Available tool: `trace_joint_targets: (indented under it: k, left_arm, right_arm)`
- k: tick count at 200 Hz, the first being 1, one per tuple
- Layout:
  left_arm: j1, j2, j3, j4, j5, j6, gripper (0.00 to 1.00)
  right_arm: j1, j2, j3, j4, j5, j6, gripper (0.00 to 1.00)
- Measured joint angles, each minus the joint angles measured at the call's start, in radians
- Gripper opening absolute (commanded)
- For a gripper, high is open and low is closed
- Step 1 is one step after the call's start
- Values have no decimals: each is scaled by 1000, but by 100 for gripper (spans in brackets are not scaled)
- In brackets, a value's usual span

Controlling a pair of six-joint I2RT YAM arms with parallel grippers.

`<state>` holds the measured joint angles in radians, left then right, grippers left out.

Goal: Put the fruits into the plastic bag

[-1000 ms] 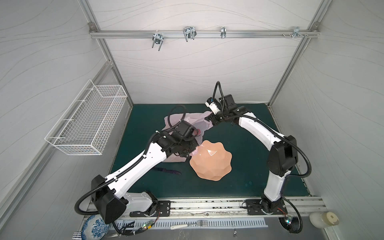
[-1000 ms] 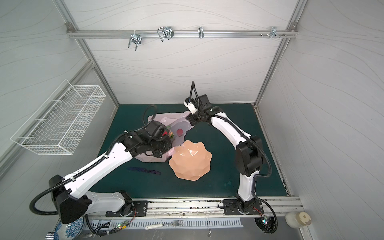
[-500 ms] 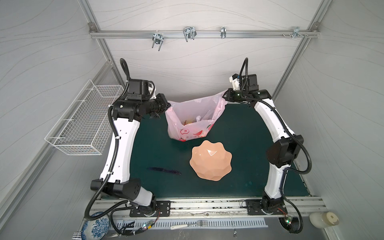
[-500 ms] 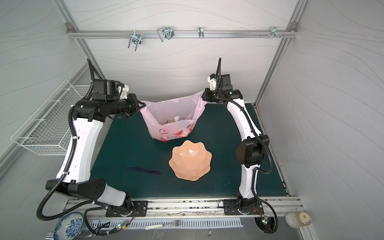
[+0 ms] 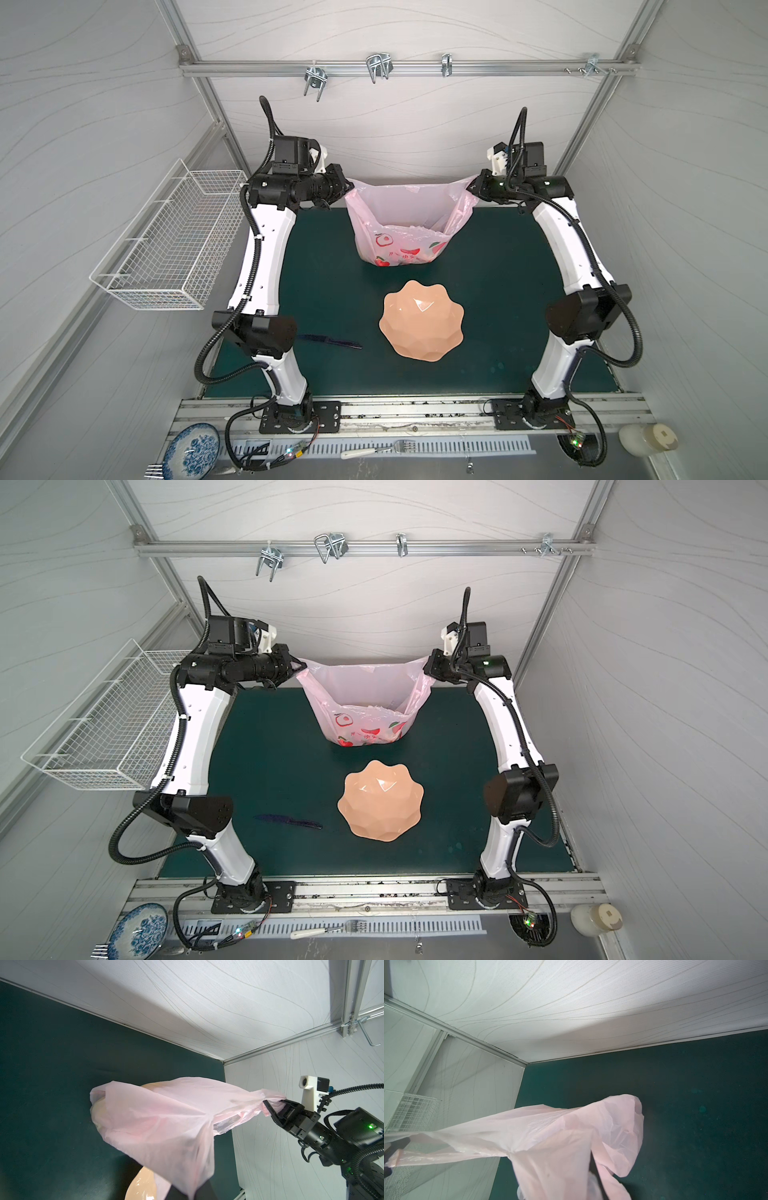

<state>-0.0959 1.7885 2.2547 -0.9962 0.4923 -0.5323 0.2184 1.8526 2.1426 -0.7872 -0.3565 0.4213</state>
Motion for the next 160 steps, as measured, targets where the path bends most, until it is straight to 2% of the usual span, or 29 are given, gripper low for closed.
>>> trace_joint_targets:
  k: [30,100,128,135,143,152,160]
  left_arm:
    - [0,2,-34,39,3,22,0]
    - [8,-3,-228,177,25,35,0]
    - [8,-19,-269,203,34,35,0]
    - [8,-24,-271,206,36,35,6]
    - [8,-31,-273,210,39,35,19]
    - [8,-39,-273,215,41,29,37]
    - [8,-48,-273,219,45,27,46]
  right_arm:
    - [0,-38,-70,-1,0,1,0]
    - [-8,-60,-241,0,8,9,0]
    - [-8,-77,-265,2,7,20,1]
    - [-8,-80,-265,5,6,23,4]
    - [-8,-83,-265,10,3,26,10]
    - [-9,-85,-265,15,-3,35,22]
    - [-9,-87,-265,19,-8,42,33]
